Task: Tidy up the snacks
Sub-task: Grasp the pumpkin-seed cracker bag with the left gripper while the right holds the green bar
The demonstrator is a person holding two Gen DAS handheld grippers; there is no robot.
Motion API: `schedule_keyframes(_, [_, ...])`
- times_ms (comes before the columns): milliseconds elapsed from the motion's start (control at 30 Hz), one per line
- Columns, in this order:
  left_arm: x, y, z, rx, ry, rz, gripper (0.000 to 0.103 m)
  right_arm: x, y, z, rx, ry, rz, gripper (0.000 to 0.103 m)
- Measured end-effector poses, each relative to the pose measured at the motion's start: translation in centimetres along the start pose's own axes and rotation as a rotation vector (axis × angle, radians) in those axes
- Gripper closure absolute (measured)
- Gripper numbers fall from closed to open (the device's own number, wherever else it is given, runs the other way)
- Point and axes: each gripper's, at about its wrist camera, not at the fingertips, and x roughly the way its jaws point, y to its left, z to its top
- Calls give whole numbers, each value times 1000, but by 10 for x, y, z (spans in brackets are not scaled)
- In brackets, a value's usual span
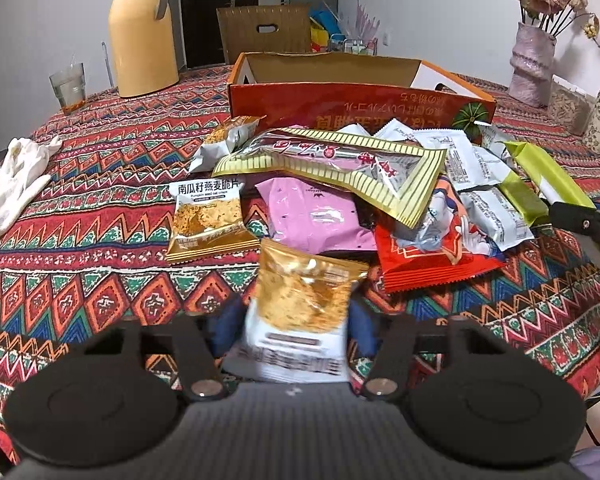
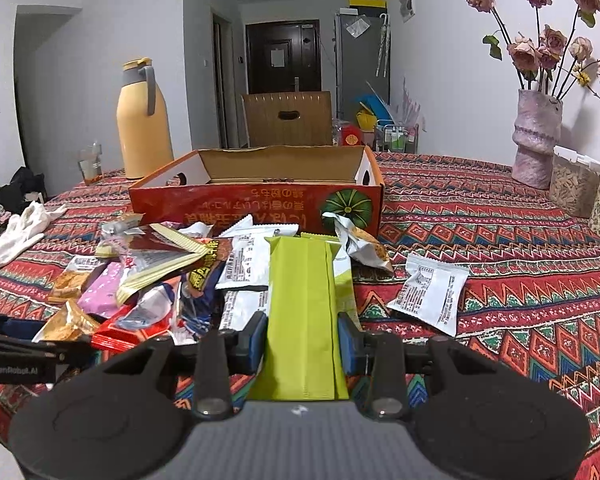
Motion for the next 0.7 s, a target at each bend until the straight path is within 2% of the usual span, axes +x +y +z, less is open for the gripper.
schedule_keyframes(67, [-3,0,-2,-4,-6,-6,58,-3,1,-1,1,-5,1,67])
schedule_keyframes(367, [-22,2,0,-18,-57,-8,58,-12,2,-1,3,-28,8,67])
schedule_keyframes(700, [-33,1,29,-34,-140,-11,58,-10,3,14,2,-74,10,67])
